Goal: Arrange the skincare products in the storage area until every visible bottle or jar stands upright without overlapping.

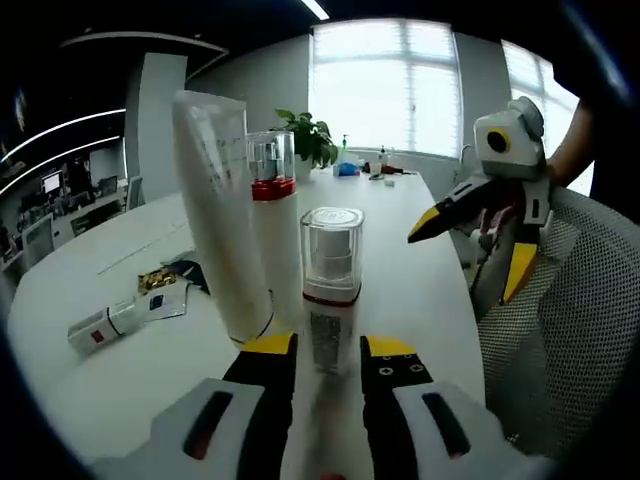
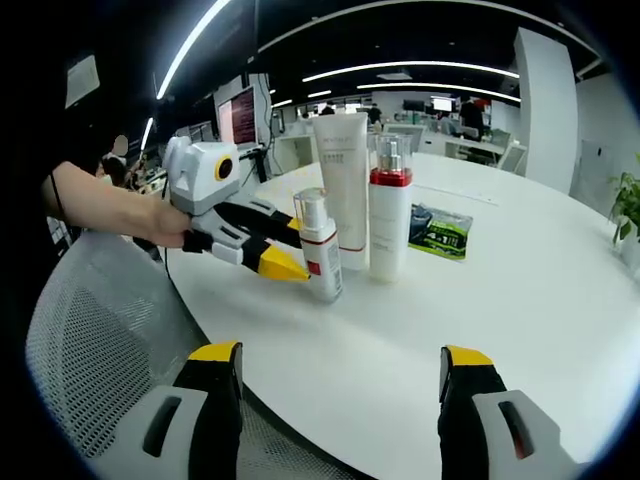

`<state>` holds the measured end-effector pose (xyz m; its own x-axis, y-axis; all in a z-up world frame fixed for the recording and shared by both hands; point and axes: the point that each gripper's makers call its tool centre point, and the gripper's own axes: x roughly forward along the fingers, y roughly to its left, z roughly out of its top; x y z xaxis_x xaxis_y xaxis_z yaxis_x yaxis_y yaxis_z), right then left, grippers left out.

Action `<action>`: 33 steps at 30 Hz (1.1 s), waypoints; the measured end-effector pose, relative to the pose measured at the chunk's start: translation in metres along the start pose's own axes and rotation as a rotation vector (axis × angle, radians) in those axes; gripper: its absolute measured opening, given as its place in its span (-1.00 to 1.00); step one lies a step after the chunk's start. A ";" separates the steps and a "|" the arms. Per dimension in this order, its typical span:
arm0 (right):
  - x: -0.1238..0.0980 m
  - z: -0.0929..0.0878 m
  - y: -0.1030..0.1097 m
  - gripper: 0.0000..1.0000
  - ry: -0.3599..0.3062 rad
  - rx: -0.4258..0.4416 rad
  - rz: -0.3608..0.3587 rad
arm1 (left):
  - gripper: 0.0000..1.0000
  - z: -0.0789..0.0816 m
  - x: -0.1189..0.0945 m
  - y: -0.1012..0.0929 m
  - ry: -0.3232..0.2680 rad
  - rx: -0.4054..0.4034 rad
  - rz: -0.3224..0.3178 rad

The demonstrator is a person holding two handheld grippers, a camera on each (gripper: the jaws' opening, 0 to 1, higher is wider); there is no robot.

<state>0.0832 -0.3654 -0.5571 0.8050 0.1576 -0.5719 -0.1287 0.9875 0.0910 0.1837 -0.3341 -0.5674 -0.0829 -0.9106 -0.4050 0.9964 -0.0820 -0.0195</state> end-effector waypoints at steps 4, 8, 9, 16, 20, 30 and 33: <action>0.000 0.000 0.000 0.70 -0.002 0.003 -0.001 | -0.57 -0.011 0.004 0.004 0.013 -0.008 0.017; 0.000 0.000 0.000 0.69 0.001 0.002 0.000 | -0.55 -0.016 0.009 0.006 0.024 -0.017 0.037; 0.000 0.000 0.000 0.69 0.001 0.003 0.001 | -0.56 -0.018 0.010 0.008 0.030 -0.012 0.045; 0.000 -0.001 0.000 0.68 0.005 0.001 0.003 | -0.62 -0.019 0.009 0.012 0.035 -0.020 0.061; 0.000 -0.001 0.000 0.67 0.006 0.001 0.004 | -0.63 -0.019 0.011 0.018 0.035 -0.018 0.062; 0.000 -0.001 0.000 0.67 0.007 0.003 0.006 | -0.63 -0.021 0.016 0.026 0.033 -0.017 0.054; 0.000 -0.001 0.000 0.67 0.008 0.003 0.006 | -0.63 -0.021 0.019 0.028 0.035 -0.015 0.048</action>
<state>0.0827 -0.3651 -0.5583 0.7999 0.1632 -0.5775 -0.1315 0.9866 0.0966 0.2102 -0.3448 -0.5951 -0.0346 -0.8986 -0.4373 0.9994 -0.0321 -0.0131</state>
